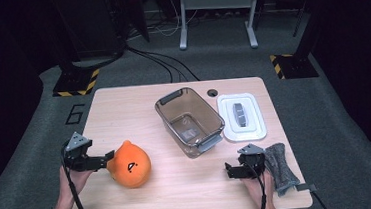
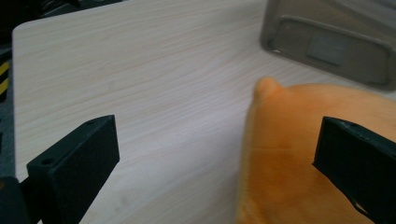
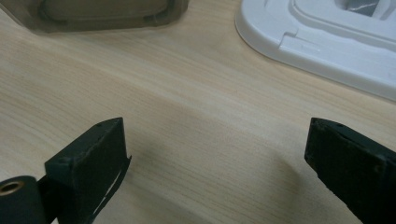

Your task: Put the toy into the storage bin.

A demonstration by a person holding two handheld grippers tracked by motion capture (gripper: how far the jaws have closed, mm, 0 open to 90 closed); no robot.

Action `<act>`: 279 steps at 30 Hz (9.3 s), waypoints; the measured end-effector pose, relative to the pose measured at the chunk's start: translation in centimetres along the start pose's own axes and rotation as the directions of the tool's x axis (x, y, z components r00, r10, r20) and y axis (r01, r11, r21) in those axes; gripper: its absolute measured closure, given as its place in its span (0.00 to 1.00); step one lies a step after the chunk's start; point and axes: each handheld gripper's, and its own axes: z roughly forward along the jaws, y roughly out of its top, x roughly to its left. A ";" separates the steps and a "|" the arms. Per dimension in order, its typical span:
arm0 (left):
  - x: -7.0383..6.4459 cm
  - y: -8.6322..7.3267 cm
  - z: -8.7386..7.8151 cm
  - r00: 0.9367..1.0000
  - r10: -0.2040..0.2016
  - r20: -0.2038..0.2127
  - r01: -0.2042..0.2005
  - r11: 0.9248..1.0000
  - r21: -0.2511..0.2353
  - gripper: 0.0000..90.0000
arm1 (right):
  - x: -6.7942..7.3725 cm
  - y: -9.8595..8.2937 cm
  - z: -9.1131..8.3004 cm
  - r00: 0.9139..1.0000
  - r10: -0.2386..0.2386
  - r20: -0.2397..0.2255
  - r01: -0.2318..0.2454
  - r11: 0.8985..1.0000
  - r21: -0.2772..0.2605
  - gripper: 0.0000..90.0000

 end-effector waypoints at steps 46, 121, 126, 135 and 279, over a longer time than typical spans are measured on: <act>-7.0 -1.3 2.8 0.986 0.116 0.119 -0.133 0.980 0.147 0.54 | -0.8 -0.6 0.4 1.000 -0.003 -0.029 0.003 1.000 0.014 0.05; -2.5 12.2 0.4 0.973 0.223 0.063 -0.224 0.975 -0.003 0.64 | -0.7 -0.6 0.3 1.000 0.001 -0.024 -0.001 1.000 0.010 0.05; -2.7 13.4 0.5 0.970 0.233 0.066 -0.233 0.973 -0.007 0.64 | -0.7 -0.6 0.3 1.000 0.001 -0.027 0.000 1.000 0.013 0.05; -3.4 15.8 0.9 0.963 0.260 0.074 -0.259 0.966 -0.019 0.64 | -0.7 -0.6 0.3 1.000 0.001 -0.026 -0.001 1.000 0.013 0.05; -13.6 17.6 21.4 0.936 0.264 0.233 -0.334 0.875 0.351 0.27 | -0.6 -0.6 0.3 1.000 -0.001 -0.014 0.002 1.000 0.005 0.06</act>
